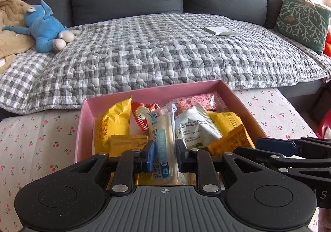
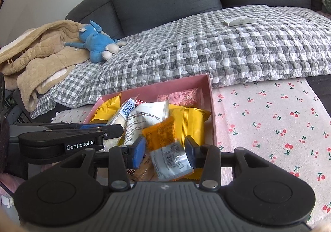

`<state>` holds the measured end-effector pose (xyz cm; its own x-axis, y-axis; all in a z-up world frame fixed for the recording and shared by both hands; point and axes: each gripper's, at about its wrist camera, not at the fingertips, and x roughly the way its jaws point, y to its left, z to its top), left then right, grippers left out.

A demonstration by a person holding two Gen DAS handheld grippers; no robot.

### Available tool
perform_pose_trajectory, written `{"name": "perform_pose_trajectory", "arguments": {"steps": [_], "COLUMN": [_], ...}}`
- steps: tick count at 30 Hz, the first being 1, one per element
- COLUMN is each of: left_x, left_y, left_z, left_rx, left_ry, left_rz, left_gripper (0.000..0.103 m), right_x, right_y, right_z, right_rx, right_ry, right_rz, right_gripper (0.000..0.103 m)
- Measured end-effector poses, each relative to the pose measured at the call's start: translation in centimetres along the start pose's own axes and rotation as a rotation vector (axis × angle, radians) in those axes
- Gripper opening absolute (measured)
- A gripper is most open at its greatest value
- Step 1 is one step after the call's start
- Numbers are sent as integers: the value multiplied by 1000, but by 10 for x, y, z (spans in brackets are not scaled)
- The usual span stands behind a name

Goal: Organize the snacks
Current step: 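Lower both packs into the box and open both grippers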

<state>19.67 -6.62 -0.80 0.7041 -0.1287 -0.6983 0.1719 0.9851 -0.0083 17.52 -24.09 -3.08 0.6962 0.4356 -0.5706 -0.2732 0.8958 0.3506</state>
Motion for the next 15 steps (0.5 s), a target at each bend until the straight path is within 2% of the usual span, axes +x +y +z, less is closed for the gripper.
{"name": "perform_pose_trajectory", "arguments": {"steps": [1, 5, 7, 15], "left_x": [-1, -8, -12, -28], "left_y": [0, -2, -1, 2], "left_z": [-1, -2, -2, -4], "left_rx": [5, 17, 14, 14], "left_ry": [-1, -19, -27, -45], "left_rz": [-3, -12, -17, -18], "left_gripper": [26, 37, 49, 60], "right_x": [-1, -6, -9, -21], "right_y": [0, -1, -2, -3], "right_z": [1, 3, 4, 4], "right_rx": [2, 15, 23, 44], "right_ry": [-4, -15, -22, -37], "right_rz": [4, 12, 13, 23], "right_gripper": [57, 60, 64, 72]}}
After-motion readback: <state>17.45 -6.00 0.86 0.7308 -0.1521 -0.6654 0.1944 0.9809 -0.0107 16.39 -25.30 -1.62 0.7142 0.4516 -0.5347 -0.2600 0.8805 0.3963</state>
